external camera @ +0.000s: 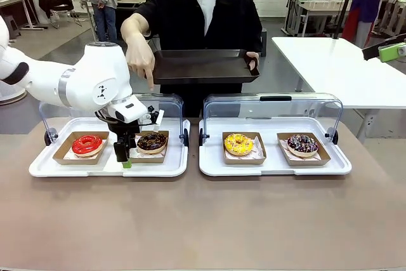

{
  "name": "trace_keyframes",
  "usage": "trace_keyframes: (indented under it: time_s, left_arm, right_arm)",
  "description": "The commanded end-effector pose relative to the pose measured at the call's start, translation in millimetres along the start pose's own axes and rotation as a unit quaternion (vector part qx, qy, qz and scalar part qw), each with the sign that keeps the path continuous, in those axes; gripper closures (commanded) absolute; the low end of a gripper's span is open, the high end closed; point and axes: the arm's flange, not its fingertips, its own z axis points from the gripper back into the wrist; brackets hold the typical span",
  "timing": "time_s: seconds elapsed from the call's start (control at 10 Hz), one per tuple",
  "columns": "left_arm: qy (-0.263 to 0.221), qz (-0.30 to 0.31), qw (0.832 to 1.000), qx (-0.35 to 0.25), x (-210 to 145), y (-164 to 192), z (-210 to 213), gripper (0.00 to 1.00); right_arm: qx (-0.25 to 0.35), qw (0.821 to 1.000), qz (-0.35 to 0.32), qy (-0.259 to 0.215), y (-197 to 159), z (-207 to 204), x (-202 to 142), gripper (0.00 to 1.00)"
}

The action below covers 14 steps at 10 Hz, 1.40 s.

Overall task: Provide the desired donut to the person.
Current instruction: Pick up and lift the Paper togo box containing the Donut pointed at by the person.

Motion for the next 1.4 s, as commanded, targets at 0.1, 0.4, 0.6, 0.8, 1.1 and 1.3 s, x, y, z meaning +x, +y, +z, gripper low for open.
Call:
trace_keyframes:
  time_s: [0.1, 0.4, 0.6, 0.8, 1.1, 1.3]
  left_arm:
    - [0.012, 0.015, 1.0, 0.017, 2.0, 9.1, -5.0, 0.0]
    - [0.012, 0.005, 1.0, 0.012, 2.3, 10.9, -8.8, 0.17]
    - [0.012, 0.002, 1.0, 0.011, 1.7, 11.4, -9.0, 0.69]
    - [0.01, 0.003, 1.0, 0.012, 1.1, 9.9, -9.0, 1.0]
    - [0.01, 0.002, 1.0, 0.011, 0.2, 8.7, -8.2, 0.96]
    - [0.012, 0.001, 1.0, 0.009, -1.0, 9.4, -7.1, 1.0]
  right_arm:
    - [0.003, 1.0, 0.005, -0.005, 0.4, -0.6, 1.5, 0.0]
    - [0.003, 1.0, 0.005, -0.005, 0.4, -0.6, 1.5, 0.0]
    - [0.003, 1.0, 0.005, -0.005, 0.4, -0.6, 1.5, 0.0]
    - [0.003, 1.0, 0.005, -0.005, 0.4, -0.6, 1.5, 0.0]
    - [0.003, 1.0, 0.005, -0.005, 0.4, -0.6, 1.5, 0.0]
    - [0.003, 1.0, 0.005, -0.005, 0.4, -0.6, 1.5, 0.0]
